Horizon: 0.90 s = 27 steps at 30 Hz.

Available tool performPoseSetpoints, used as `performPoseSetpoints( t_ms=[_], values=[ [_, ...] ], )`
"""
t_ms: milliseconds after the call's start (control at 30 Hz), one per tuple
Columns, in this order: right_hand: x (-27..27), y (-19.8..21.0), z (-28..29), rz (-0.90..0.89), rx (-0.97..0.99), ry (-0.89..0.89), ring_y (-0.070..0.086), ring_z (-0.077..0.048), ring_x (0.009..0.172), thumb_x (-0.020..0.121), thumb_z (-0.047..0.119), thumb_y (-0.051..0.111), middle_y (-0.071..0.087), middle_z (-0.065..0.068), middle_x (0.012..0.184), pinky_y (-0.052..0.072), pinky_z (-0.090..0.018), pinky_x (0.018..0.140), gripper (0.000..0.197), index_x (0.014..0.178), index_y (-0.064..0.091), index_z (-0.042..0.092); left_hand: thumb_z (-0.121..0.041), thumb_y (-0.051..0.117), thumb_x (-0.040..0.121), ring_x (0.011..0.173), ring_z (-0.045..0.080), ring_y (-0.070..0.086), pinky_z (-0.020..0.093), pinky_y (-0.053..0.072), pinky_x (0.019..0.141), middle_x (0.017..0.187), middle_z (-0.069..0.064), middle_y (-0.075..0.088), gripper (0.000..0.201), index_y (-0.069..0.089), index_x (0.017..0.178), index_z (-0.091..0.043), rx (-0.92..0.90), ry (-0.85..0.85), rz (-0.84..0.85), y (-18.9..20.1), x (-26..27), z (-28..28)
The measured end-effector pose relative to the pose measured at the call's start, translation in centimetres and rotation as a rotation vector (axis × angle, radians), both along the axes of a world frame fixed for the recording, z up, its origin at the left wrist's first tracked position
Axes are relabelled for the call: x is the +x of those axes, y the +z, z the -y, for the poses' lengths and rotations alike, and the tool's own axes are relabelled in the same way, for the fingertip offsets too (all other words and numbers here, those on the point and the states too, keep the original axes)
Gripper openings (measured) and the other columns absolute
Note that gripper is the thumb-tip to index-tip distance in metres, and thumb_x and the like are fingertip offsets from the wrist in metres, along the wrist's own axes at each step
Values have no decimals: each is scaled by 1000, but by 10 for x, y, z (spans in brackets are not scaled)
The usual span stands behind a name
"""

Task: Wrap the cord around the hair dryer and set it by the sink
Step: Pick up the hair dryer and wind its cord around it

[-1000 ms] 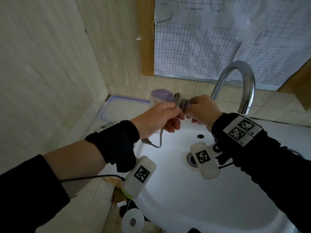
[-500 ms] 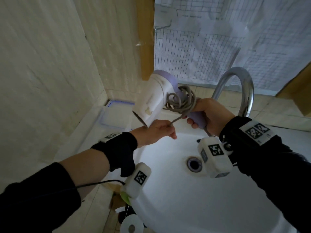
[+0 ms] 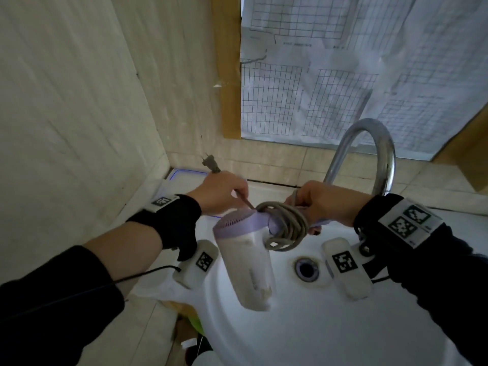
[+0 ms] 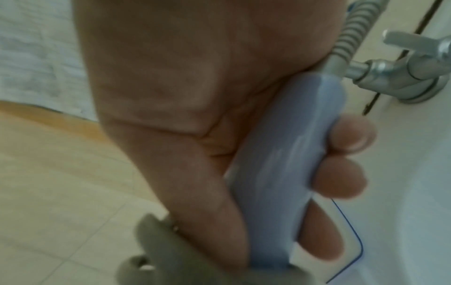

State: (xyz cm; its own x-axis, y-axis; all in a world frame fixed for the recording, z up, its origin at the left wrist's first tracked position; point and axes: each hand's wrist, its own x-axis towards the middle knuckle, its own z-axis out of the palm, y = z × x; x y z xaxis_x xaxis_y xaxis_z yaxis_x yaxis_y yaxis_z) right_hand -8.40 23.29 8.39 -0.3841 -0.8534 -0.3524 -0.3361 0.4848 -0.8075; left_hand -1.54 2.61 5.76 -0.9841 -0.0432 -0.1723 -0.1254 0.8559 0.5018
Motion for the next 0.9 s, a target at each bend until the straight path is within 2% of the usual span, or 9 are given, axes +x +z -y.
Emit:
performPoseSetpoints(
  t_ms=[100, 167, 200, 233, 300, 433, 600, 733, 900],
  values=[
    [1, 0, 5, -168, 126, -31, 49, 0, 38, 78, 8, 61, 56, 9, 41, 44, -25, 52, 29, 53, 65, 23, -28, 68, 77, 91, 22, 63, 40, 48, 83, 88, 1, 69, 10, 63, 75, -20, -84, 78, -86, 4, 0, 8],
    [2, -2, 8, -290, 204, -59, 51, 1, 39, 77, 15, 60, 57, 12, 41, 45, -21, 51, 14, 68, 70, 13, -27, 68, 79, 88, 24, 61, 36, 46, 79, 86, 5, 67, 15, 65, 76, -13, -76, 140, -164, 6, -3, 14],
    [2, -4, 10, -349, 236, -73, 53, 0, 41, 77, 18, 60, 58, 11, 43, 46, -20, 51, 14, 73, 71, 11, -25, 68, 79, 86, 25, 60, 35, 45, 76, 83, 6, 65, 18, 67, 78, -7, -63, 179, -176, 7, -4, 18],
    [2, -7, 12, -396, 252, -94, 56, -4, 44, 77, 20, 59, 59, 9, 47, 47, -20, 52, 16, 73, 72, 11, -24, 68, 79, 83, 25, 59, 33, 44, 72, 80, 5, 63, 20, 68, 80, -4, -26, 221, -176, 10, -5, 20],
    [2, -10, 13, -471, 243, -161, 56, -11, 47, 78, 22, 57, 57, 6, 50, 47, -21, 53, 21, 59, 65, 17, -23, 69, 79, 72, 23, 57, 29, 46, 62, 72, 3, 59, 21, 67, 80, -2, 48, 255, -169, 18, -3, 20],
    [2, -14, 14, -528, 192, -342, 55, -15, 51, 81, 22, 55, 54, 5, 52, 45, -23, 53, 32, 50, 51, 25, -17, 66, 81, 62, 13, 55, 27, 56, 47, 67, 2, 57, 10, 66, 81, -7, 357, 324, -119, 30, 2, 9],
    [4, -21, 19, -263, 32, -562, 50, -18, 52, 79, 17, 57, 57, -5, 59, 40, -22, 48, 19, 61, 60, 10, -10, 55, 88, 63, 13, 54, 30, 58, 51, 69, 4, 56, 11, 63, 90, -4, 731, 355, -59, 39, 11, -20],
    [5, -21, 21, -25, -88, -680, 47, -21, 56, 78, 11, 60, 57, -15, 72, 35, -23, 50, 23, 85, 66, -10, -2, 43, 92, 69, 16, 58, 35, 59, 53, 76, 9, 57, 20, 62, 89, -7, 882, 340, -58, 32, 17, -40],
    [13, -17, 18, 250, -171, -679, 47, -18, 62, 82, 15, 54, 55, -9, 77, 34, -26, 55, 8, 78, 59, 10, 2, 44, 92, 78, 15, 61, 41, 61, 64, 84, 7, 63, 22, 62, 96, -10, 878, 313, -110, 14, 23, -49]
  ],
)
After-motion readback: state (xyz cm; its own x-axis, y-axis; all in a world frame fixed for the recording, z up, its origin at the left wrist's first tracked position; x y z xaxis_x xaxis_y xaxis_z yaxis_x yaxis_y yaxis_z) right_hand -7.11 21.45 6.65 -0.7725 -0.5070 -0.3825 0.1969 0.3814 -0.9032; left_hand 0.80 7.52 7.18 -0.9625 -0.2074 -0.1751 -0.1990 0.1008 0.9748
